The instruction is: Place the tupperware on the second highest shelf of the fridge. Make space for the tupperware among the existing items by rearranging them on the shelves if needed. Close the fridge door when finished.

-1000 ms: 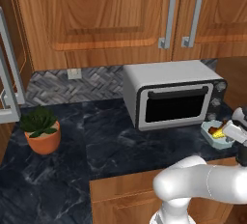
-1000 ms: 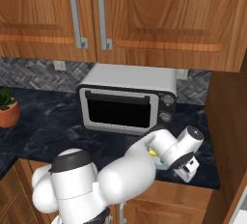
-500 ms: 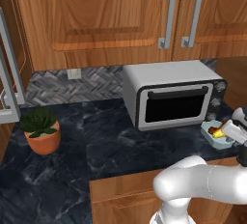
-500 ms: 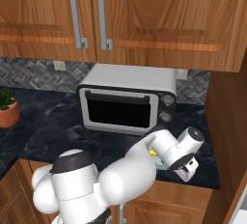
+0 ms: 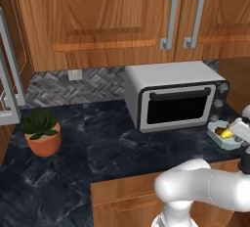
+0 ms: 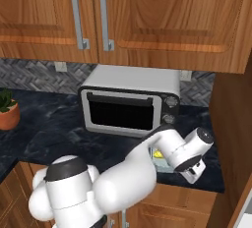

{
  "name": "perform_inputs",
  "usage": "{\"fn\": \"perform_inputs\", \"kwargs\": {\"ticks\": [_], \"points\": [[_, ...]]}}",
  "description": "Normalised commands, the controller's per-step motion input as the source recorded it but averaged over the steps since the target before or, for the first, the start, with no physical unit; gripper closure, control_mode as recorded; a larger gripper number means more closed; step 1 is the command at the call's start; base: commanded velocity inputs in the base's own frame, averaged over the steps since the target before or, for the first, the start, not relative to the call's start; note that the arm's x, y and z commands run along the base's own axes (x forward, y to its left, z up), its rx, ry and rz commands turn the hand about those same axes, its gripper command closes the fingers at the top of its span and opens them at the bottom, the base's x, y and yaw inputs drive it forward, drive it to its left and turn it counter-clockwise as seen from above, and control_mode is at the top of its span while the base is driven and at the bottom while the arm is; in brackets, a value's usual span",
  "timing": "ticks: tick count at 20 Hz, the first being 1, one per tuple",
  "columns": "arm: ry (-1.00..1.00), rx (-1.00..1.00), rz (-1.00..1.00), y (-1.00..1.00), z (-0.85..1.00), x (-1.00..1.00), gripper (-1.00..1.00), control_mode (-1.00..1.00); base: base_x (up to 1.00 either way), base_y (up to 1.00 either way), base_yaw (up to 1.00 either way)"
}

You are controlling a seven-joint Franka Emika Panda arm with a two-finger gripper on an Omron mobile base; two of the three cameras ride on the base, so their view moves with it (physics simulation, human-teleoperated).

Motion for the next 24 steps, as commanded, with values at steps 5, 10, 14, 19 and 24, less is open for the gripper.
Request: {"fn": "perform_inputs", "kwargs": {"ticks": [5, 10, 14, 19, 24], "points": [[-0.18, 0.00, 0.00, 0.05, 0.53, -0.49, 1.00, -1.00, 0.00, 0.00, 0.00], [-0.16, -0.05, 0.00, 0.43, 0.75, -0.47, 1.00, -1.00, 0.00, 0.00, 0.00], [-0.09, -0.09, 0.02, 0.84, 0.69, -0.46, 1.00, -1.00, 0.00, 0.00, 0.00], [-0.09, -0.06, 0.03, 1.00, 0.66, -0.32, 1.00, -1.00, 0.00, 0.00, 0.00], [-0.10, -0.01, 0.01, 1.00, 0.69, -0.18, 1.00, -1.00, 0.00, 0.00, 0.00]]}}
